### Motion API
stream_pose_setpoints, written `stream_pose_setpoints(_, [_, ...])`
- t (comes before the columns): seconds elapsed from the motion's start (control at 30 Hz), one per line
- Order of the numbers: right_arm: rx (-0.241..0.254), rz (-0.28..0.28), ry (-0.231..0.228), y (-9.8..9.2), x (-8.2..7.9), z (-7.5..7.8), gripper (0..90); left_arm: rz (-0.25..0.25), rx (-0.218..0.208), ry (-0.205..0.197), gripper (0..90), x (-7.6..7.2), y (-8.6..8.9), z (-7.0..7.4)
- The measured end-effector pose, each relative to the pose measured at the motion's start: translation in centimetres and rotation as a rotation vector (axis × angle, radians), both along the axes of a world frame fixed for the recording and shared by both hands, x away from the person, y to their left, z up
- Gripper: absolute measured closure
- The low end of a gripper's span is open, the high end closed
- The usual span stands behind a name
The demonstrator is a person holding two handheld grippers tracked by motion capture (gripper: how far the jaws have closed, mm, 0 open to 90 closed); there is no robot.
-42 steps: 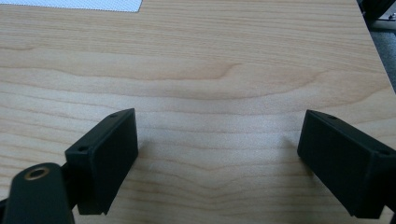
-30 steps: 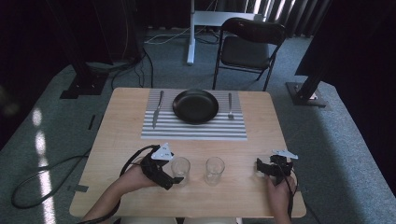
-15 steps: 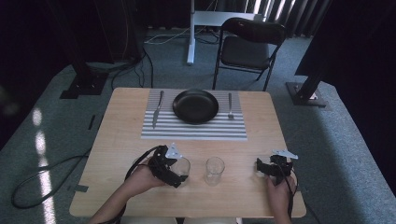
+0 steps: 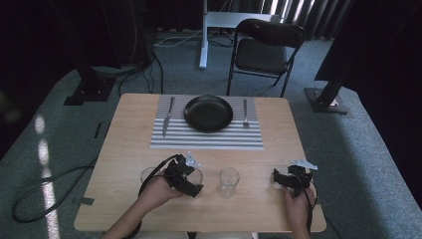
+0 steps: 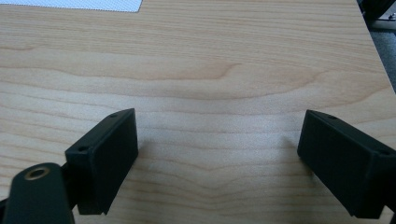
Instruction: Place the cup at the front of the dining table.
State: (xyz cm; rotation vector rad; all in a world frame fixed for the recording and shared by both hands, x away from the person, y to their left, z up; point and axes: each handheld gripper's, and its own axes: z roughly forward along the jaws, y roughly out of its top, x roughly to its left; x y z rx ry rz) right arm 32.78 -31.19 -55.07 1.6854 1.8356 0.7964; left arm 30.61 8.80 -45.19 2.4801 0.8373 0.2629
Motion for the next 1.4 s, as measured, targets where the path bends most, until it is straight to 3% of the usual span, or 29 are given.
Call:
stream_pose_setpoints(0.13, [0.0, 0.0, 0.0, 0.0, 0.0, 0.0, 11.6, 0.019, 0.019, 0.023, 17.1, 0.2, -0.3, -0.4])
stream_pose_setpoints(0.2, [0.0, 0.0, 0.0, 0.0, 0.0, 0.0, 11.7, 0.014, 0.01, 0.045, 22.6, 0.3, -0.4, -0.6])
stream_pose_setpoints(0.3, [0.0, 0.0, 0.0, 0.0, 0.0, 0.0, 11.7, 0.018, 0.015, 0.032, 28.0, 0.1, -0.7, -0.8])
stream_pose_setpoints(0.5, [0.0, 0.0, 0.0, 0.0, 0.0, 0.0, 11.7, 0.016, 0.043, 0.011, 28.4, 0.0, -0.8, -0.9])
stream_pose_setpoints(0.83, [0.0, 0.0, 0.0, 0.0, 0.0, 0.0, 11.7, -0.003, 0.019, -0.016, 29.0, -0.3, -0.4, -1.0])
stream_pose_setpoints(1.03, [0.0, 0.0, 0.0, 0.0, 0.0, 0.0, 11.7, -0.028, 0.026, -0.034, 29.0, -0.5, -0.3, -0.9])
stream_pose_setpoints(1.2, [0.0, 0.0, 0.0, 0.0, 0.0, 0.0, 11.7, -0.02, -0.003, -0.055, 29.0, -0.4, -0.2, -0.1])
stream_pose_setpoints(1.4, [0.0, 0.0, 0.0, 0.0, 0.0, 0.0, 11.7, -0.028, 0.004, -0.054, 29.0, -0.2, -0.3, 0.8])
